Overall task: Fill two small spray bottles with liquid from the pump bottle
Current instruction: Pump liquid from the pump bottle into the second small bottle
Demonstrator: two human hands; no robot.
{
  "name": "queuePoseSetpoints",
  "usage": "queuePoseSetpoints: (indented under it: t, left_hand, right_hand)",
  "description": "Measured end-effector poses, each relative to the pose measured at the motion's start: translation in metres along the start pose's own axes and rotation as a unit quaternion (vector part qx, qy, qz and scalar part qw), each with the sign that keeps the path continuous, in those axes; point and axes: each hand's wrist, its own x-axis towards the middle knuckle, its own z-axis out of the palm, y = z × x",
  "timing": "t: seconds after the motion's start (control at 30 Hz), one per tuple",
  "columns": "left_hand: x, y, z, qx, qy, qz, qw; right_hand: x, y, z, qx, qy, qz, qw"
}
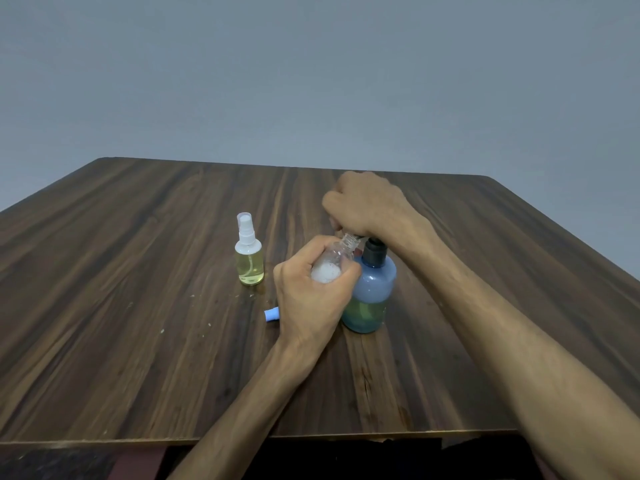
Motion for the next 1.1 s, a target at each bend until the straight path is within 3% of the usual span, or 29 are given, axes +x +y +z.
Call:
queuePoseSetpoints:
  t: [0.13, 0.27, 0.4, 0.5, 0.63, 0.77, 0.9, 1.0, 1.1]
  left_hand:
    - [-0.0007, 0.0005, -0.0009, -0.004, -0.004, 0.007, 1.000]
    - [0.0003, 0.0007, -0.0011, -0.004, -0.007, 0.005, 1.000]
    - [-0.0004, 0.0007, -0.0012, -0.004, -0.008, 0.010, 1.000]
    - [0.0002, -0.0007, -0.0014, -0.013, -0.013, 0.001, 1.000]
    - [-0.0019, 0.0005, -0.0013, -0.026, -0.011, -0.007, 1.000]
    - [-0.0027, -0.0014, -0.0006, -0.023, -0.005, -0.008, 1.000]
    - [-0.0044, -0.0011, 0.0004, -0.032, -0.002, -0.010, 0.999]
    - [-0.0039, -0.0014, 0.0002, -0.029, -0.004, -0.008, 1.000]
    - [-0.0044, -0.0018, -0.0005, -0.034, -0.006, -0.006, 0.999]
  right_hand:
    - [0.0002, -0.0007, -0.0041, 0.018, 0.066, -0.005, 0.998]
    - [-0.0001, -0.0003, 0.0008, 0.007, 0.012, 0.007, 1.000]
    - [-0.0007, -0.0005, -0.0026, 0.018, 0.070, -0.001, 0.997]
    - [-0.0006, -0.0001, 0.0004, 0.012, 0.013, 0.012, 1.000]
    - [-0.0011, -0.0007, -0.0030, 0.035, 0.086, 0.003, 0.996]
    - [-0.0007, -0.0009, -0.0005, 0.019, -0.001, 0.023, 1.000]
    - [-0.0032, -0.0008, -0.0040, 0.035, 0.079, 0.020, 0.996]
    - [-0.0021, -0.0030, -0.0009, 0.014, -0.007, 0.030, 0.999]
    - [-0.0014, -0.0032, -0.0035, 0.017, 0.069, 0.019, 0.997]
